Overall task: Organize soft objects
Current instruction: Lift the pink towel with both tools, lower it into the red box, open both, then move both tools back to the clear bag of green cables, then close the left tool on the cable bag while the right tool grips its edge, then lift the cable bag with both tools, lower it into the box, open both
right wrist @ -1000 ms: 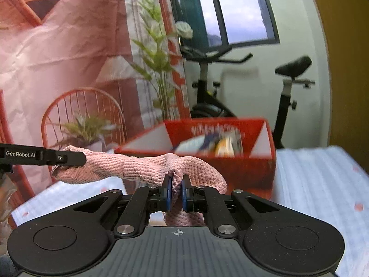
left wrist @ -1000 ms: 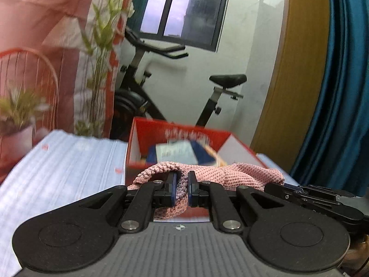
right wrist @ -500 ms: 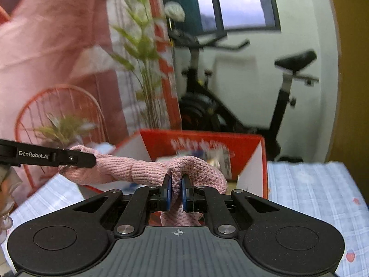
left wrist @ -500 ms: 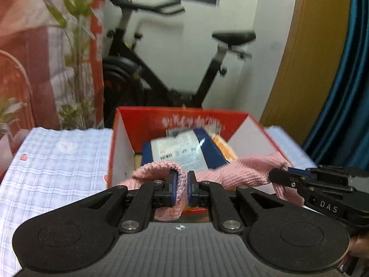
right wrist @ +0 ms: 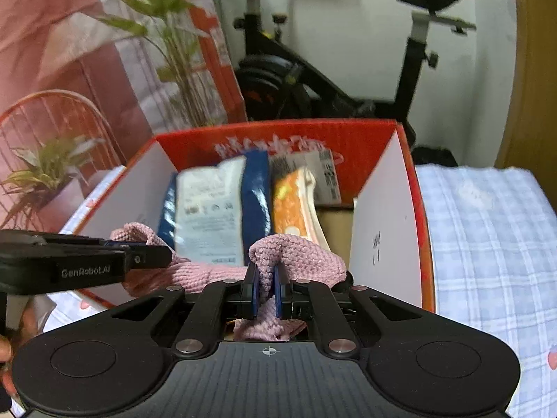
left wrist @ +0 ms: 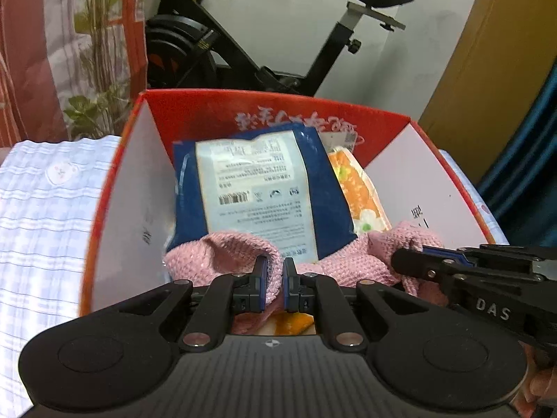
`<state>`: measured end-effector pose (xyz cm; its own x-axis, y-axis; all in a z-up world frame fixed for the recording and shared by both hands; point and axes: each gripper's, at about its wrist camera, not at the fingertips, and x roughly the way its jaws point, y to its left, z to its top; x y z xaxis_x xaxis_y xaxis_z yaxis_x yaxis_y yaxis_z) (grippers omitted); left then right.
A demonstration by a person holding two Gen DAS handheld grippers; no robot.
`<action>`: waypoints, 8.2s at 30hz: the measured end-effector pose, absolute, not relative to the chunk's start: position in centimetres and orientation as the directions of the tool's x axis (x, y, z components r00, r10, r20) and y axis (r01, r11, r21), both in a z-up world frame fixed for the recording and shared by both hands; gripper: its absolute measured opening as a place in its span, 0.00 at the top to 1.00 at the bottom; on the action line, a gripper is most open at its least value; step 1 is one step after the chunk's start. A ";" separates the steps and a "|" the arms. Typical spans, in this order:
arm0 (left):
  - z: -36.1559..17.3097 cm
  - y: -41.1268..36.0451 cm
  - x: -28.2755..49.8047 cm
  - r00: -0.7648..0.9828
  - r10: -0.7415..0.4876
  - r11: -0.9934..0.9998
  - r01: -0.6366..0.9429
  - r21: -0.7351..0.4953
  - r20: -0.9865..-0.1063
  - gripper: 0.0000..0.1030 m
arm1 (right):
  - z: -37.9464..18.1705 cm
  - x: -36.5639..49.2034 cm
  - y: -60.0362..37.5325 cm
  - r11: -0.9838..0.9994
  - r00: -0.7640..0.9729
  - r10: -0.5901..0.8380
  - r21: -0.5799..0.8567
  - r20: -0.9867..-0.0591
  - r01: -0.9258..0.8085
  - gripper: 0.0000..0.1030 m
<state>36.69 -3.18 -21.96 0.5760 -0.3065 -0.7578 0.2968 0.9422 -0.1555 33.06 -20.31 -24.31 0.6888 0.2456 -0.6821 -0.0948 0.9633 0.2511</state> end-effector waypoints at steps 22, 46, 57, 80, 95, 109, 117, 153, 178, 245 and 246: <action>-17.7 -1.4 32.7 0.706 -0.299 0.948 0.299 -0.112 -0.642 0.41 | -23.3 31.5 -21.1 0.976 0.724 0.149 0.216 -0.674 0.001 0.47; -24.2 2.2 17.2 0.562 -0.359 0.933 0.247 -0.263 -0.745 0.41 | -26.1 16.4 -17.9 0.970 0.689 0.234 0.119 -0.686 -0.212 0.26; -27.5 1.6 15.0 0.473 -0.385 0.922 0.226 -0.314 -0.792 0.44 | -28.7 12.5 -17.6 0.965 0.575 0.248 0.146 -0.779 -0.218 0.25; -28.6 1.8 18.4 0.600 -0.336 0.940 0.160 -0.302 -0.726 0.51 | -32.4 15.0 -14.5 0.968 0.606 0.233 0.122 -0.761 -0.219 0.28; -29.3 2.0 15.3 0.680 -0.320 0.945 0.177 -0.276 -0.660 0.50 | -33.6 11.9 -14.9 0.972 0.734 0.198 0.033 -0.649 -0.234 0.25; -29.3 2.0 14.7 0.680 -0.319 0.947 0.196 -0.255 -0.660 0.50 | -30.9 10.9 -16.4 0.981 0.835 0.196 0.097 -0.514 -0.171 0.25; -29.4 2.0 14.7 0.675 -0.323 0.945 0.198 -0.259 -0.663 0.50 | -32.3 12.3 -16.5 0.982 0.823 0.190 0.121 -0.535 -0.147 0.37; -26.8 0.3 16.7 0.627 -0.469 0.881 0.282 -0.381 -0.622 0.79 | -33.0 11.9 -18.2 0.943 0.784 0.311 0.276 -0.537 -0.184 0.47; -30.3 1.4 14.8 0.621 -0.420 0.906 0.243 -0.347 -0.662 0.78 | -32.5 13.2 -18.9 0.937 0.795 0.309 0.311 -0.523 -0.160 0.44; -21.0 0.8 17.3 0.726 -0.405 0.914 0.338 -0.225 -0.555 0.78 | -25.1 12.1 -17.4 0.935 0.854 0.347 0.214 -0.388 -0.283 0.66; -20.4 0.9 17.8 0.731 -0.411 0.911 0.339 -0.233 -0.545 0.78 | -24.5 12.6 -17.5 0.933 0.856 0.350 0.221 -0.381 -0.283 0.66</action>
<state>17.75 0.86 -20.42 0.7310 -0.4111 -0.5446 0.3393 0.9115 -0.2326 12.59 -17.54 -24.46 0.8561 0.3495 -0.3806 -0.2827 0.9334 0.2211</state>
